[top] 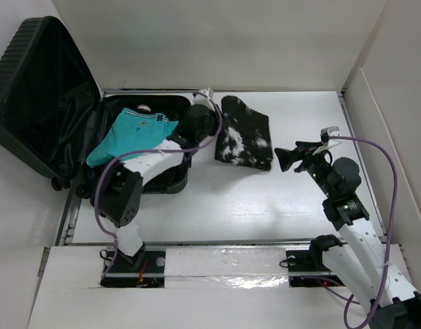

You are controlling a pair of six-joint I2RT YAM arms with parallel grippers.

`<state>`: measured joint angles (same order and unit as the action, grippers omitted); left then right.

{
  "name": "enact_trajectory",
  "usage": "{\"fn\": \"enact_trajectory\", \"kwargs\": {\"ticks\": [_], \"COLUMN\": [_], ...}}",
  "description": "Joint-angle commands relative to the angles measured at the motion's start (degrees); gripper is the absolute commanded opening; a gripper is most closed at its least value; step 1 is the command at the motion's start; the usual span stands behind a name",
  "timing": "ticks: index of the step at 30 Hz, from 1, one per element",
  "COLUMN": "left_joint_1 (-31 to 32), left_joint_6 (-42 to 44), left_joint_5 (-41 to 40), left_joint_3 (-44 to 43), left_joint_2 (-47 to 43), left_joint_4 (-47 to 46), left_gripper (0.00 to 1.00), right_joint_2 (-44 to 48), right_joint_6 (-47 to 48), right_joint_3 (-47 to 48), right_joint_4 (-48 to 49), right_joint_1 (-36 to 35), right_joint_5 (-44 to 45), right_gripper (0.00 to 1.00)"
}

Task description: Pack the luggage

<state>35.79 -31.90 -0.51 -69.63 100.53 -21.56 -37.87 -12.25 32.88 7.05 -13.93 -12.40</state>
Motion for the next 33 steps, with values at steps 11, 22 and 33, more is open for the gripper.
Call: {"fn": "enact_trajectory", "kwargs": {"ticks": [11, 22, 33], "left_joint_1": [-29.71, -51.6, -53.11], "left_joint_6": [10.11, 8.96, 7.12], "left_joint_5": [9.12, 11.24, 4.39], "left_joint_3": [-9.76, 6.24, 7.48], "left_joint_2": [-15.01, -20.72, -23.36], "left_joint_4": [14.27, 11.02, 17.24], "left_gripper": [0.0, 0.0, 0.0], "right_joint_2": [4.29, 4.56, 4.12], "right_joint_6": [1.35, 1.88, 1.97], "right_joint_3": [1.74, 1.92, 2.01], "right_joint_4": [-0.98, -1.07, -0.98], "right_joint_1": [-1.89, -3.03, -3.03], "right_joint_5": [1.07, 1.24, 0.72], "right_gripper": [0.92, 0.92, 0.93]}}
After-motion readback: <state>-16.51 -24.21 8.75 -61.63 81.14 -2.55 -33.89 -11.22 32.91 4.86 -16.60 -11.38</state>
